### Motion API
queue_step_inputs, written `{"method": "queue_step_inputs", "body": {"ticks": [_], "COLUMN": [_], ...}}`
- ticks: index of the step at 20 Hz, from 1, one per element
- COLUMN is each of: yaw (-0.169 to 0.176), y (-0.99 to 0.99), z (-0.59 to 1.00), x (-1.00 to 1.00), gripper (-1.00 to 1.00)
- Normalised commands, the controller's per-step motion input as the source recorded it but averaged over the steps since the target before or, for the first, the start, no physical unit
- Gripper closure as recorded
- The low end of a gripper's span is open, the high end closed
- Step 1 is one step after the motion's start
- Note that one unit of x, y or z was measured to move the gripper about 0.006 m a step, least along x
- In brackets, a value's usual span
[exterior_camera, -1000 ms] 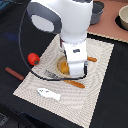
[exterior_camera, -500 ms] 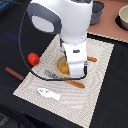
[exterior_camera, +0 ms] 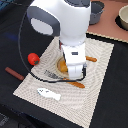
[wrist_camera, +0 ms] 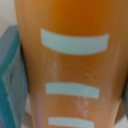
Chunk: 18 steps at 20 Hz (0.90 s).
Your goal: Interact with the objects in diverse but meaningful ways.
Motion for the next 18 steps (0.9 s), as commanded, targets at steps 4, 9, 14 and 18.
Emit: {"method": "queue_step_inputs", "body": {"ticks": [4, 9, 14, 18], "yaw": [0.039, 0.033, 0.001, 0.0], "y": [0.33, 0.45, 0.36, 0.28], "z": [1.0, 0.33, 0.0, -0.09], "x": [-0.36, -0.84, -0.99, -0.87], "gripper": [1.0, 1.0, 1.0, 1.0]}}
